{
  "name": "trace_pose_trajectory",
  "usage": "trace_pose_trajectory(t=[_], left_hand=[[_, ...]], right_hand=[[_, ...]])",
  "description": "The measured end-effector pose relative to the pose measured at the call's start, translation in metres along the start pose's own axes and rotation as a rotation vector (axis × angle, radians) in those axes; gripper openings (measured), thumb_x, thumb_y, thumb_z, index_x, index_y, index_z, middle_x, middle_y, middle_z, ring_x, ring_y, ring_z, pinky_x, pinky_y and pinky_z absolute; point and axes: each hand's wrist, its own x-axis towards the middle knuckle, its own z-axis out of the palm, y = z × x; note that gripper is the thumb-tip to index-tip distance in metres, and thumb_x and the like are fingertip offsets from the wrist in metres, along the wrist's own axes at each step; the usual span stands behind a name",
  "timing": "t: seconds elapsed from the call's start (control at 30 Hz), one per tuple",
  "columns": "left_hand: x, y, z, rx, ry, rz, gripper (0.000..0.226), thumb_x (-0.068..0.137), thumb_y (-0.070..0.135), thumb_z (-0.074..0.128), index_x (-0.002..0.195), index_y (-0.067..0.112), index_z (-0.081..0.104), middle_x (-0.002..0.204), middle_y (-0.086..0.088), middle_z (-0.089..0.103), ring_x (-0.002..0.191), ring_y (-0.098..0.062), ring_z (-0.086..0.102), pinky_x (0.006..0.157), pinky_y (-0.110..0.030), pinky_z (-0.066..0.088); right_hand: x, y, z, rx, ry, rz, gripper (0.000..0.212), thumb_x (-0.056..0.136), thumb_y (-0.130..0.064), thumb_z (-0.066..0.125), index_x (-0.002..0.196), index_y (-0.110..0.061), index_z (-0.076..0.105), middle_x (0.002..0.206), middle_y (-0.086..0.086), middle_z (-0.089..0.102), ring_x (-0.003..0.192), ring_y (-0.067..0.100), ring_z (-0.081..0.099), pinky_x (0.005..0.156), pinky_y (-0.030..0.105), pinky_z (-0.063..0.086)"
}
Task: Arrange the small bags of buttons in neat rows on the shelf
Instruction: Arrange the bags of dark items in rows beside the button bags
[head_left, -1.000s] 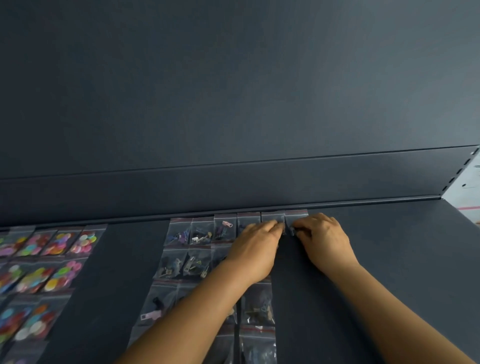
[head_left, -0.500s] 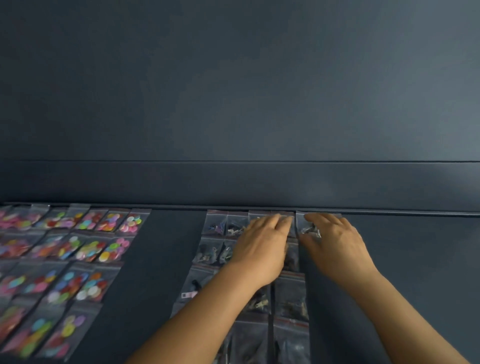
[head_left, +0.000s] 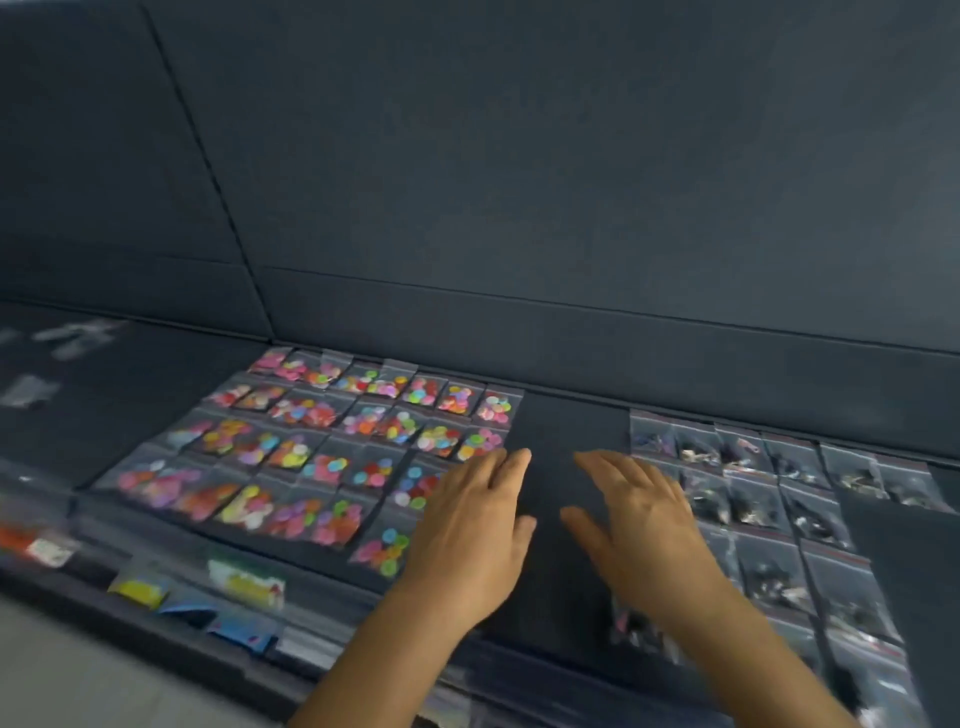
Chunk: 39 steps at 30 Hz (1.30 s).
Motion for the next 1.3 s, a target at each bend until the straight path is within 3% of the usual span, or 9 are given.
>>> trace_pose_trajectory(t=[0.37,0.67,0.93,1.3], left_hand=[[-0.100,-0.171,-0.073,0.064,0.032,-0.180,0.060,0.097,0.037,0.044,0.149,0.024,0.017,0.151,0.005,0.026,0.138,-0.015,0.022,0.113,-0.030,0.020],[-0.139,-0.274,-0.119,0.041,0.113,-0.344,0.059,0.096,0.035,0.046,0.148,0.026,0.019,0.148,0.002,0.033,0.135,-0.018,0.029,0.112,-0.032,0.026],[-0.129,-0.370,-0.156,0.061,0.208,-0.420,0.055,0.096,0.032,0.047,0.147,0.021,0.027,0.147,-0.001,0.037,0.134,-0.017,0.032,0.110,-0.027,0.024],[-0.064,-0.533,-0.201,0.105,0.176,-0.515,0.056,0.096,0.031,0.048,0.146,0.020,0.027,0.148,0.000,0.036,0.133,-0.018,0.033,0.110,-0.030,0.028]], right_hand=[[0.015,-0.197,0.083,0.111,-0.097,-0.205,0.056,0.092,-0.047,0.046,0.143,-0.028,0.034,0.149,-0.008,0.035,0.137,0.016,0.029,0.112,0.032,0.020],[0.051,-0.314,0.130,0.137,-0.183,-0.369,0.052,0.090,-0.044,0.051,0.138,-0.025,0.042,0.144,-0.005,0.042,0.134,0.016,0.033,0.112,0.030,0.022],[0.117,-0.403,0.168,0.141,-0.195,-0.478,0.053,0.091,-0.043,0.050,0.139,-0.022,0.041,0.145,-0.005,0.040,0.134,0.016,0.034,0.112,0.031,0.019],[0.252,-0.510,0.222,0.209,-0.243,-0.514,0.054,0.093,-0.042,0.049,0.141,-0.021,0.037,0.146,-0.003,0.040,0.135,0.015,0.033,0.113,0.030,0.023]])
